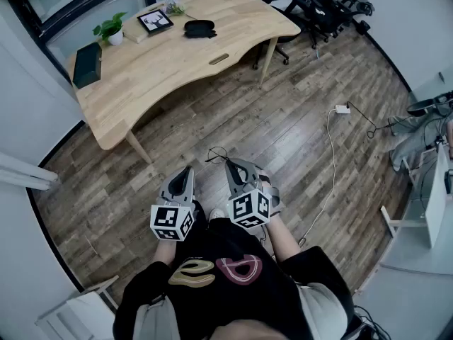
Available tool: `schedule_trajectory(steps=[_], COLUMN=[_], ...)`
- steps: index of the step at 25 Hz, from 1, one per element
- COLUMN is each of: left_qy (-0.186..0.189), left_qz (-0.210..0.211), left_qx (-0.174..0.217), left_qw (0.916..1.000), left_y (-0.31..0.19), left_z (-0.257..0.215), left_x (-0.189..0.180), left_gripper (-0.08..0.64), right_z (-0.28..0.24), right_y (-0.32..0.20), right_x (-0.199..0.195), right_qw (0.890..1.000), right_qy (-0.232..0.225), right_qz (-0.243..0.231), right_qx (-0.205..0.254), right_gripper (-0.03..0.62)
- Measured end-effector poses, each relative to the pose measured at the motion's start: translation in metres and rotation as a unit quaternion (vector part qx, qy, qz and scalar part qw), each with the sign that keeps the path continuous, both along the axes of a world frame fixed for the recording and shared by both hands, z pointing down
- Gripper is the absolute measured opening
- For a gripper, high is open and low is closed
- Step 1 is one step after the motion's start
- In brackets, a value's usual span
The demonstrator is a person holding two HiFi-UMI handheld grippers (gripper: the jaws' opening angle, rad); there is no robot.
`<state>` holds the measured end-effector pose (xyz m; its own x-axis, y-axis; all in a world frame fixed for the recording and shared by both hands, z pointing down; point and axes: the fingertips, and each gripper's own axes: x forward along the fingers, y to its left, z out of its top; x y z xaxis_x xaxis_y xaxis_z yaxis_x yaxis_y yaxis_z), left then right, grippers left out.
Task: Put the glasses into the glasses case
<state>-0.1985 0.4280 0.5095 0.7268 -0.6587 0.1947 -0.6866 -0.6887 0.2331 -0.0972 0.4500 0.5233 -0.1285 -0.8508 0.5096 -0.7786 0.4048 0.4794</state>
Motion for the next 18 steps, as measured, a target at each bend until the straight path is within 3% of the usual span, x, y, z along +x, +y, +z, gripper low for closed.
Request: schedule_trajectory(steps=[6,18], left_qy=[-0.002,-0.004], left_qz=[0.0,0.043], left_qx=[-0.01,0.001], left_qw=[0.9999,0.999], left_y=[-0.023,-0.121], left_z=[0.0,0.007], left_x=[-0.007,-0.016], left_gripper=[0.018,0.018], right_z=[0.007,-0.003], right_y=[-0.015,-0.103], right_x=[0.0,-0.011], right_qw=[1.0,0.998], right_qy=[-0.012,-0.026], right_qz=[0.015,0.062], right_qx=[-0.015,0.019], right_gripper=[0.012,0.012])
